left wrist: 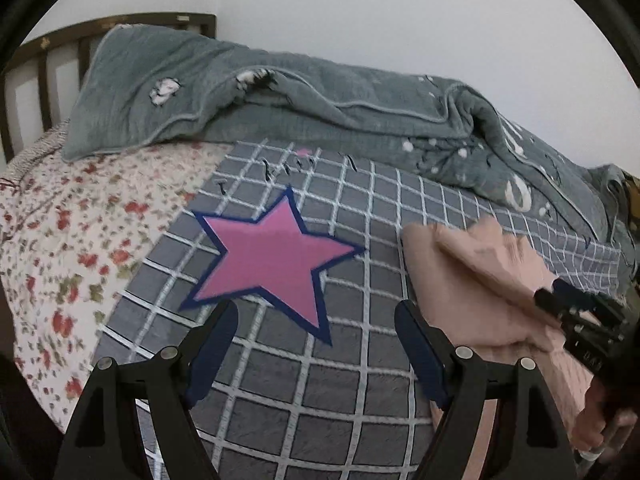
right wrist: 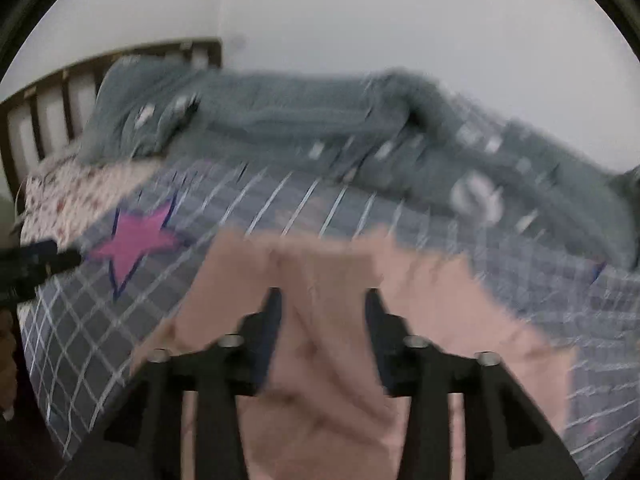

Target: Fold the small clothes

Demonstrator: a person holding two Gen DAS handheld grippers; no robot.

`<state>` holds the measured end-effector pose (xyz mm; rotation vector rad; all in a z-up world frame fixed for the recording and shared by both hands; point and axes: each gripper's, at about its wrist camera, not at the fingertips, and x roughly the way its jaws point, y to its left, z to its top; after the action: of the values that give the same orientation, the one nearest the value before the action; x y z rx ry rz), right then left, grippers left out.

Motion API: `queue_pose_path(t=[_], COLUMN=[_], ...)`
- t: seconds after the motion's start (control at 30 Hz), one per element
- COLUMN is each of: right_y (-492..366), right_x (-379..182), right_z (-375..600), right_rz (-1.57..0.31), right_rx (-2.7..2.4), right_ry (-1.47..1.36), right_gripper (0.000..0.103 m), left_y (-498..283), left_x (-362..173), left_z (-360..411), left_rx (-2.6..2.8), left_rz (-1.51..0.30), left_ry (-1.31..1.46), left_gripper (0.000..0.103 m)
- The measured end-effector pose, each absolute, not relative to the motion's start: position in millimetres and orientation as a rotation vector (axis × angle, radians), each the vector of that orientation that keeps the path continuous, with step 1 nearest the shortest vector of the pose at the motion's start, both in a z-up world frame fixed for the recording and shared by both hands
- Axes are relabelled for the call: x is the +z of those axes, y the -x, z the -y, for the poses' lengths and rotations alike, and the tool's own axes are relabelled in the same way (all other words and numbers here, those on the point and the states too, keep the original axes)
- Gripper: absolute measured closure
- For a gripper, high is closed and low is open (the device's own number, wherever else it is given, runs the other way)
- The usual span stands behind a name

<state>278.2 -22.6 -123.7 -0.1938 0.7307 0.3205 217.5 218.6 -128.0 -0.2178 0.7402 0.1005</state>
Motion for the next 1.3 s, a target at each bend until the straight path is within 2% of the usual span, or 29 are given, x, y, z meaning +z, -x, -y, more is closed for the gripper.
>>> queue_pose_path(t=[0.13, 0.2, 0.27, 0.4, 0.57, 0.73, 0.8, 0.87, 0.93, 1.17, 1.3], right_y=[-261.1, -249.2, -237.5, -233.4, -223.8, -222.6, -228.5, -233.6, -239.8, -238.7, -231.5], right_x=[-133.1, -127.5, -121.8, -122.8, -137.9, -157.6, -166.3, -172.8, -174.8, -165.7, -165.7], right_z=[56.4, 86.7, 124.6, 185.3, 228.5, 234.8, 233.4, 237.7, 244.6, 257.1, 257.7], right_rz=[-0.765, -0.735, -0.713, -0.731, -0.787, -0.82, -0.835, -0.853, -0.856, -0.828, -0.829], right_rx=[0.291, 0.236, 0.156, 0.019, -0.013, -0.011, -0.03, -0.046, -0.055, -0.074, -0.079], right_ry=[0.175, 0.176, 0.165, 0.14, 0.064, 0.047, 0.041, 0.011, -0.033, -0.103, -0.099], right_gripper=[0.057, 0.049, 0.046, 0.045, 0.045, 0.045, 0.045, 0.045, 0.045, 0.046, 0.046], left_y=[-225.8, -234.3, -244.3, -270.1, -303.0, -322.5, -330.9, -334.1, -330.7, -286.7, -276.4], left_x=[-138.3, -141.8, -143.9, -144.1, -155.3, -172.4, -174.3, -173.1, -167.6, -140.7, -152.6], left_z=[-199.3, -185.1, -174.7, -144.1, -123.3, -121.8, -122.7, -124.8, -128.3, -141.2, -135.6], left_rx=[0.021, -0.049, -0.097, -0.174, -0.217, -0.167, -0.131, -0.109, -0.126, -0.154, -0.139], left_rz=[-0.753, -0.754, -0.757, -0.756, -0.82, -0.858, -0.867, -0.869, -0.853, -0.748, -0.768], left_ry=[0.226, 0.252, 0.273, 0.29, 0.347, 0.416, 0.428, 0.421, 0.413, 0.42, 0.351], left_gripper=[0.024, 0.024, 0.024, 0.026, 0.051, 0.054, 0.066, 0.086, 0.097, 0.097, 0.097])
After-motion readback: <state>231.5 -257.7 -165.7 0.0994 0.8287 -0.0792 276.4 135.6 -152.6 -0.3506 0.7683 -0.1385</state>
